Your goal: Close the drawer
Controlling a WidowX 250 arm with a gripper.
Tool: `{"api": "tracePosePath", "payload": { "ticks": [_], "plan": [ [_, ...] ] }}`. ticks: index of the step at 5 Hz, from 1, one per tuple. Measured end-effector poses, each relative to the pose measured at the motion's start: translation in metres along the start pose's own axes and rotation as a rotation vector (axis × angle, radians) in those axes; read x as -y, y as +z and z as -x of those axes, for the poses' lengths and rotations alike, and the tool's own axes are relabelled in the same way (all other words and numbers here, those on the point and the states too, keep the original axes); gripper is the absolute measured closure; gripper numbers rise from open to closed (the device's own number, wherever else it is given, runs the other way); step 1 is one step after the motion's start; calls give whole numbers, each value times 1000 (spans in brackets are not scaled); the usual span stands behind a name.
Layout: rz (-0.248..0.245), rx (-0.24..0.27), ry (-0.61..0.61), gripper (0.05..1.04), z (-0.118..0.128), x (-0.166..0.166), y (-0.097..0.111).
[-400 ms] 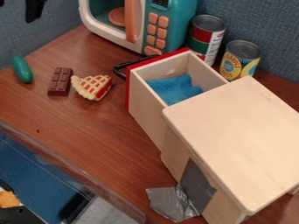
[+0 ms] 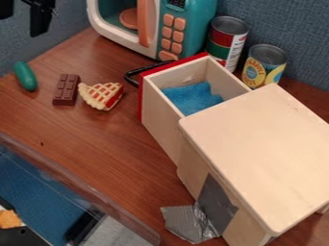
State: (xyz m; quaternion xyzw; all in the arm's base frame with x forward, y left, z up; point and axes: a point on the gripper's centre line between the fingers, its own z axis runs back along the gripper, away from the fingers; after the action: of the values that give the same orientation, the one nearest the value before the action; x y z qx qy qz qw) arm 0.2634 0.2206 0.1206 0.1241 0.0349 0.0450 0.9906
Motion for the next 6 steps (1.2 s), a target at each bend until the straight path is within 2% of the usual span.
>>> {"api": "tracePosePath", "payload": {
  "ticks": [1, 2, 3, 4, 6],
  "plan": [
    [-35, 51, -239, 82, -7, 14, -17],
    [-34, 143, -435, 82, -15, 22, -18],
    [-45, 193, -668, 82, -20, 27, -22],
    [-55, 214, -860, 83, -27, 29, -23],
    [-113, 226, -1363, 83, -56, 40, -26]
  ]
}}
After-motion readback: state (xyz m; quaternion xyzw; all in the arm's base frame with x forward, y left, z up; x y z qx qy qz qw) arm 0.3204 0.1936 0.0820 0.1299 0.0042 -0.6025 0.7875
